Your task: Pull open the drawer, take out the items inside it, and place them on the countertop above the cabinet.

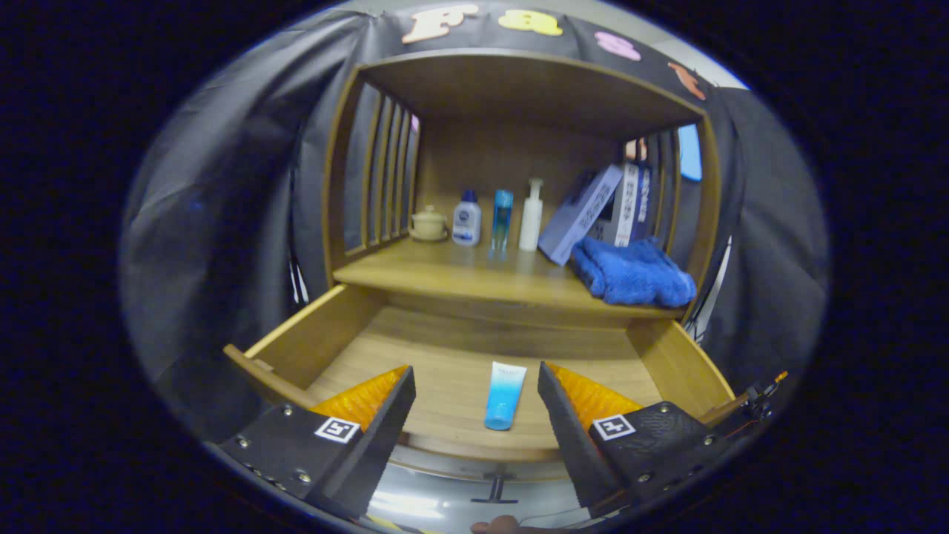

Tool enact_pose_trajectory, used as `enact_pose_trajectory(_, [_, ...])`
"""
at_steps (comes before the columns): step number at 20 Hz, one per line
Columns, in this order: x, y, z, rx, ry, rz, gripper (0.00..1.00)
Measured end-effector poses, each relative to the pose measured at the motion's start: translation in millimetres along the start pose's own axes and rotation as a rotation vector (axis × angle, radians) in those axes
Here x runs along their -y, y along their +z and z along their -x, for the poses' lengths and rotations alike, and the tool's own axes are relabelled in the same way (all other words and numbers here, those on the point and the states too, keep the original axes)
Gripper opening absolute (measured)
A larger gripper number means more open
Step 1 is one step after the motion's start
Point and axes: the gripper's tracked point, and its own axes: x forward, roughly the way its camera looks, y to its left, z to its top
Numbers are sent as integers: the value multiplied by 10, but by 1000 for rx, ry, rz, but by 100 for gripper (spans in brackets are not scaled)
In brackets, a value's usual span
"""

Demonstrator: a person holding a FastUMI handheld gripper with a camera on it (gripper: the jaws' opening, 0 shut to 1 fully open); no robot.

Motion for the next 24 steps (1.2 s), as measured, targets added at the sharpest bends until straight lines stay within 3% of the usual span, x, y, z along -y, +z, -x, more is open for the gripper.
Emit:
enact_pose_trajectory(3, [70,-152,-352,-199,20,1,99])
enact_pose_trajectory(8, [296,-785,-650,-547,-42,-52,99])
enact_pose_trajectory(11, [260,-750,-731,-624,-4,-146,95])
enact_pose_trajectory(14, [233,-959,-644,-788,16,-132,94])
enact_pose_trajectory(19, [286,-909,-744,-845,-4,-79,95])
enact_pose_trajectory(24, [338,-907,-826,-887,-20,-69,85])
